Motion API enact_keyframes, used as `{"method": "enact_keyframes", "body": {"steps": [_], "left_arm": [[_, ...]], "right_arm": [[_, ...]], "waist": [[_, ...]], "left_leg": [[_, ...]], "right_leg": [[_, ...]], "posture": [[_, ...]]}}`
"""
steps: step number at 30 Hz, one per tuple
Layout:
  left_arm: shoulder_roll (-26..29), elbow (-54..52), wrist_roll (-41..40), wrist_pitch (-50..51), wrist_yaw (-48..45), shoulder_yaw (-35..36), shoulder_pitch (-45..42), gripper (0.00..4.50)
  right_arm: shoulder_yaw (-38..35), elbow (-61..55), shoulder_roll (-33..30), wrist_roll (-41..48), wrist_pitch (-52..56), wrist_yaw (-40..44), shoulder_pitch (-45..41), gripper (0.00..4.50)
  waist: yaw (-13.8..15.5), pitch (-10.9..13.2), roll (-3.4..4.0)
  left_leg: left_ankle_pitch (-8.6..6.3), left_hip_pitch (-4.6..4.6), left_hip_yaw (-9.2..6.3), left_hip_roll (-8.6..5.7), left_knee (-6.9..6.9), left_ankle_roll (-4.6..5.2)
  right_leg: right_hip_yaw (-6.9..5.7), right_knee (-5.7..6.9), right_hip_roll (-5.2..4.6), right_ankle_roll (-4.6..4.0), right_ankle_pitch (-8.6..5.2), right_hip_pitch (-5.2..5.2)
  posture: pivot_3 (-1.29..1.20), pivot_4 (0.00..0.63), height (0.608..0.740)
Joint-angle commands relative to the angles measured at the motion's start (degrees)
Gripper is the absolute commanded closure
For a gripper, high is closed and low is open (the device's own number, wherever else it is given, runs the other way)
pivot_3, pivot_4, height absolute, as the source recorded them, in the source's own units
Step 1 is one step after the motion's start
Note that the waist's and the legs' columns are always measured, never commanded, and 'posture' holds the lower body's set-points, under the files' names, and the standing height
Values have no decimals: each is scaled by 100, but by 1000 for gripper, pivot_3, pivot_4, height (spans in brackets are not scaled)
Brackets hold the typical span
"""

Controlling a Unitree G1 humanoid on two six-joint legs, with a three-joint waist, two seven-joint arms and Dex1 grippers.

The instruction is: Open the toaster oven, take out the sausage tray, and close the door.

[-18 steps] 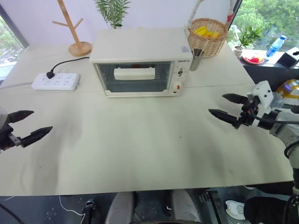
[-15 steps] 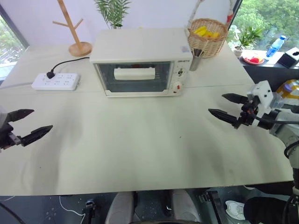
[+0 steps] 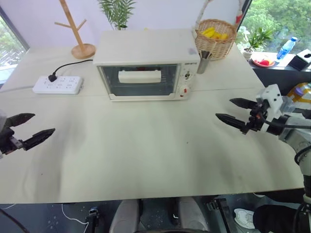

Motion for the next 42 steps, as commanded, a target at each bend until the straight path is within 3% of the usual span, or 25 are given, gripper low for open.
{"method": "enact_keyframes", "body": {"steps": [1, 6, 15, 30, 42], "left_arm": [[215, -540, -695, 542, 33, -1, -513, 26], [357, -924, -1236, 1073, 51, -782, -1528, 26], [237, -431, -1004, 929, -120, -2149, -3056, 26], [228, -232, -818, 837, -244, -2267, -3179, 26], [145, -84, -672, 743, -195, -2315, -3183, 26]], "right_arm": [[92, -297, -13, 274, 177, 76, -466, 0], [590, -339, 277, 432, 484, 54, -1224, 0], [1868, 583, 1575, -301, 367, -443, -2544, 0], [2430, 2627, 2835, -1260, -855, -166, -3729, 0], [2420, 1573, 3111, -983, -736, 312, -3650, 0]], "waist": [[-1, 0, 0], [-17, 0, 1], [-158, 0, 0], [-149, 1, 0], [-152, 1, 0]], "left_leg": [[0, 0, -1, 0, 6, 0], [0, 4, -3, 5, 40, 0], [0, 5, -2, 1, 59, 0], [0, -4, -6, 26, 55, 0], [0, -6, -2, 48, 54, 0]], "right_leg": [[0, 2, 0, -1, 0, 2], [-3, 5, 7, -4, 2, 25], [-1, 10, 21, 7, 20, 30], [3, 16, 43, 12, 25, 17], [16, 21, 82, -9, 37, -1]], "posture": [[0, 150, 740], [0, 150, 740], [0, 150, 740], [0, 150, 740], [0, 150, 740]]}}
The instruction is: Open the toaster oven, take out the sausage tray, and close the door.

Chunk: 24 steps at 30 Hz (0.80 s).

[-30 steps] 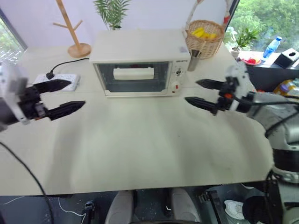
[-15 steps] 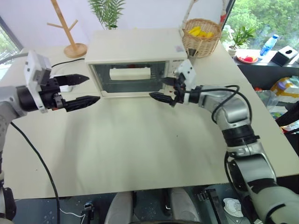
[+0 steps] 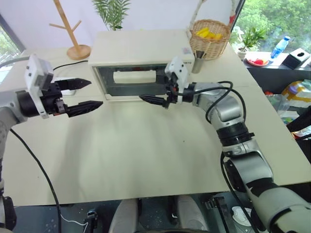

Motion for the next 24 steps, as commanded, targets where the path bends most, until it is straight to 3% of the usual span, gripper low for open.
{"method": "enact_keyframes", "body": {"steps": [1, 14, 17, 18, 24], "left_arm": [[-23, 70, 52, -139, 17, 89, -154, 26], [-456, 1034, 363, -132, -126, -564, -1419, 26], [-585, 1372, 553, -263, -162, -724, -1688, 856], [-627, 1484, 611, -305, -177, -769, -1772, 1508], [-919, 2204, 1008, -612, -328, -1068, -2372, 4415]], "right_arm": [[-105, -830, 63, 324, 62, 152, -7, 0], [3, -2409, 169, 663, 831, -182, 1235, 0], [48, -2579, 216, 695, 909, -276, 1420, 0], [62, -2626, 228, 703, 932, -299, 1472, 0], [96, -2716, 330, 664, 972, -478, 1742, 0]], "waist": [[-13, 0, 0], [-33, 1, -7], [-24, 0, -8], [-26, 0, -8], [-33, -2, -15]], "left_leg": [[0, 0, 1, 1, 0, 0], [0, 0, 58, 5, 8, 0], [0, 6, 63, 7, 11, 0], [0, 7, 65, 7, 11, 0], [0, 7, 73, 8, 12, 0]], "right_leg": [[1, 1, 2, 0, 0, -2], [60, 71, 14, -4, 0, -57], [66, 76, 19, -4, 1, -57], [68, 77, 21, -4, 1, -57], [73, 76, 24, -4, 1, -57]], "posture": [[0, 150, 740], [0, 150, 740], [0, 150, 740], [0, 150, 740], [0, 150, 740]]}}
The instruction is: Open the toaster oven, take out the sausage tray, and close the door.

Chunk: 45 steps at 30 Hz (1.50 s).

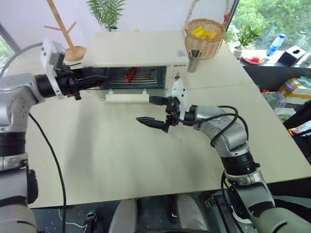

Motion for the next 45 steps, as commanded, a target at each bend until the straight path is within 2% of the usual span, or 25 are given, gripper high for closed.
{"method": "enact_keyframes", "body": {"steps": [1, 10, 15, 24, 30, 37, 45], "left_arm": [[11, 252, 260, -320, -180, -103, -347, 4471], [149, 845, 1211, -1344, -931, -737, -247, 4471], [102, 1195, 1542, -1797, -1065, -827, -267, 4471], [-59, 1111, 1516, -1641, -1131, -710, -145, 4471], [-256, 414, 1149, -994, -938, -511, 537, 4471], [-614, -332, 989, -706, -416, -372, 1447, 4471], [-994, -778, 740, -409, 234, -195, 1977, 4471]], "right_arm": [[62, -323, 155, 200, -53, -46, -1, 0], [0, -347, 142, 194, -88, -216, 135, 0], [-40, -520, -7, 174, -60, -330, 336, 0], [-569, -1692, -1140, 530, 594, -374, 1396, 0], [-1150, -2519, -1848, 1256, 1141, -270, 1879, 0], [-1418, -2550, -1915, 1558, 1303, -574, 1695, 0], [-1479, -2327, -1824, 1675, 1292, -907, 1392, 0]], "waist": [[-17, 0, -1], [-65, -2, -4], [-63, -2, -5], [48, 0, -16], [34, -1, -19], [67, -1, -28], [58, -1, -32]], "left_leg": [[0, 0, 0, 0, 0, 0], [0, 2, 4, 1, -1, 0], [0, 4, 4, 0, 2, 0], [0, -2, 8, -1, 5, 1], [0, 5, 15, 4, 7, 1], [0, 3, 13, 9, 13, 1], [0, 5, 13, 10, 11, 1]], "right_leg": [[1, 1, 0, 0, 0, 0], [6, 2, 0, 0, 0, -1], [6, 5, -1, 0, 0, 0], [7, -1, -8, 2, -1, 0], [14, -1, -5, 2, -1, 3], [15, -3, -12, 3, 0, 8], [17, -3, -10, 3, 0, 8]], "posture": [[0, 150, 740], [0, 150, 740], [0, 150, 740], [0, 150, 740], [0, 150, 740], [0, 150, 740], [0, 150, 740]]}}
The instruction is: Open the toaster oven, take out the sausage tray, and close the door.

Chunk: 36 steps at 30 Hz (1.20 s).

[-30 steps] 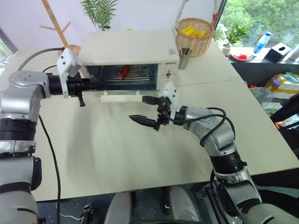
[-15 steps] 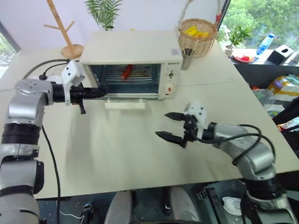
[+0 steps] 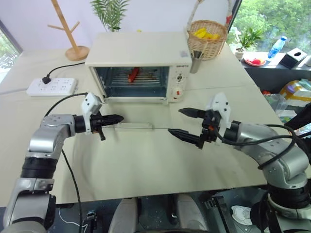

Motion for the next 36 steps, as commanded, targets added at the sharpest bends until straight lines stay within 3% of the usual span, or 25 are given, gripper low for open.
{"method": "enact_keyframes", "body": {"steps": [1, 4, 11, 12, 20, 26, 32, 36], "left_arm": [[-15, -334, -229, 116, 213, 302, 124, 4471], [-22, -397, -340, 235, 303, 375, 205, 3684], [71, -546, -380, 261, 417, 417, 422, 189], [79, -565, -346, 227, 448, 406, 452, 28], [155, -664, -238, 152, 603, 399, 637, 28], [483, -1374, -680, 504, 654, 972, 565, 28], [1189, -2486, -2079, 1709, 709, 2070, 343, 28], [1522, -2685, -2367, 1983, 806, 2419, 408, 28]], "right_arm": [[-108, 40, 25, 110, -68, -104, -139, 0], [-82, 116, 19, 106, -100, -117, -175, 0], [-51, 272, 25, 82, -156, -118, -263, 0], [-51, 293, 28, 80, -162, -118, -279, 0], [20, 472, 61, 24, -257, -81, -440, 0], [255, 733, 2, -216, -523, 31, -738, 0], [919, 1357, 118, -1231, -1102, -197, -1495, 0], [1565, 1926, 328, -2173, -1710, -429, -2025, 0]], "waist": [[-6, 0, 0], [-5, 0, 0], [-4, 0, 0], [-4, 0, 0], [-6, 0, 0], [-16, 2, -3], [-39, 2, -3], [-40, 3, -2]], "left_leg": [[0, 0, 1, 0, 0, 0], [0, 0, 1, 0, 0, 0], [0, 0, 2, 0, 0, 0], [0, 0, 2, 0, 0, 0], [0, 0, 2, 1, -1, 0], [0, 0, 2, 4, -2, 0], [0, 0, 3, 4, -5, 0], [0, 2, 7, 1, -6, 0]], "right_leg": [[0, -1, 1, 0, 0, 0], [0, -1, 0, 0, 0, 0], [0, -1, -1, 0, 0, 0], [0, -1, -1, 0, 0, 0], [0, -2, -1, 0, 0, 0], [1, -3, -1, -1, 0, -1], [1, -6, -1, -1, 0, -3], [2, -6, 2, -1, -1, -3]], "posture": [[0, 150, 740], [0, 150, 740], [0, 150, 740], [0, 150, 740], [0, 150, 740], [0, 150, 740], [0, 150, 740], [0, 150, 740]]}}
